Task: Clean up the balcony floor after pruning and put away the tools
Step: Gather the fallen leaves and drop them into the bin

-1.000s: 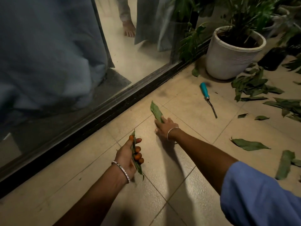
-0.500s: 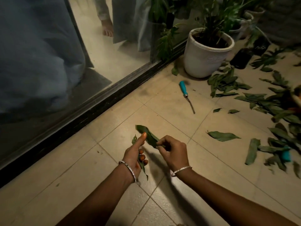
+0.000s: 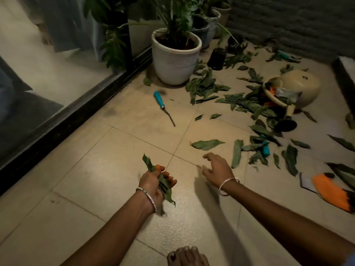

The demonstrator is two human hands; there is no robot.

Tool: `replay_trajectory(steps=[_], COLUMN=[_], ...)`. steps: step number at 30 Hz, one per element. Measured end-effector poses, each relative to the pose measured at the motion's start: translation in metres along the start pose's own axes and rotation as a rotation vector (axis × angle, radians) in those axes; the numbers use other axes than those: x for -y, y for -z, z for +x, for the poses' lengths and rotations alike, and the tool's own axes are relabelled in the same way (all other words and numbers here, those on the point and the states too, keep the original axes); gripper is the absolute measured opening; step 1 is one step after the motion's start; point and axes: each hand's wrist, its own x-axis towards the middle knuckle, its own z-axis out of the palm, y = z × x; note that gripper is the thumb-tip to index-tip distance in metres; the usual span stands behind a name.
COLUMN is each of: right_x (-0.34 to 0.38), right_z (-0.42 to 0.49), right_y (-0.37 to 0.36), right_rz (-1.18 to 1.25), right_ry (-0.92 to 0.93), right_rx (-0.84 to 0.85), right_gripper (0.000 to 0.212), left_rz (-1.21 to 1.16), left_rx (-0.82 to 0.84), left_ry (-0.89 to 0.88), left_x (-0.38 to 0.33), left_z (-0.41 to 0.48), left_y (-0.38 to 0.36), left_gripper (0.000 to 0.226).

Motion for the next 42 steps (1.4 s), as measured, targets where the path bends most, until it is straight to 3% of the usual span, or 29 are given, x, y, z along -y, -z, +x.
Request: replay_trajectory(steps=[5, 7, 10, 12, 15, 18, 24, 28, 32, 37, 39, 42], right_x=[-0.028, -0.028, -0.028, -0.027, -0.024, -0.022, -0.013, 0.008, 0.027, 0.003, -0.023, -0.069], right_z=[0.057, 0.079, 0.098, 0.095, 0.077, 0.052, -0.004, -0.048, -0.091, -0.125, -0.123, -0.1], right_y=[0.002, -0.004, -0.019, -0.028, -0.034, -0.031, -0.007, 0.012, 0.019, 0.04, 0.05, 0.054], right_rz=[-0.174, -0.154, -0.18, -0.261, -0.289, -0.277, -0.212, 0.097, 0.279, 0.286, 0.271, 0.209], right_ry=[-0.163, -0.167, -0.151, -0.123, 0.052, 0.217, 0.25, 0.289, 0.381, 0.5, 0.395, 0.055], right_rx=[0.182, 0.234, 0.295, 0.251, 0.087, 0.096, 0.169, -0.173, -0.292, -0.142, -0.172, -0.248], right_gripper=[0.087, 0.095, 0.086, 0.067, 0.029, 0.011, 0.015, 0.012, 0.019, 0.037, 0.04, 0.034], left_rz=[0.135, 0.153, 0.167, 0.188, 0.205, 0.194, 0.215, 0.277, 0.26, 0.261, 0.229, 0.234], left_rx=[0.005, 0.025, 0.058, 0.064, 0.055, 0.051, 0.086, 0.126, 0.25, 0.162, 0.135, 0.148], left_ry=[-0.025, -0.017, 0.013, 0.031, 0.047, 0.085, 0.182, 0.224, 0.271, 0.266, 0.215, 0.195], left_x=[-0.011, -0.018, -0.024, -0.026, -0.024, -0.02, -0.002, 0.022, 0.049, 0.075, 0.084, 0.089], left_z=[0.008, 0.011, 0.014, 0.014, 0.017, 0.02, 0.013, 0.009, 0.007, 0.003, 0.004, 0.007], left_y=[-0.004, -0.002, 0.001, 0.004, 0.007, 0.008, -0.008, -0.028, -0.045, -0.075, -0.081, -0.08], left_gripper=[0.024, 0.023, 0.016, 0.012, 0.012, 0.02, 0.04, 0.056, 0.043, 0.029, 0.033, 0.032])
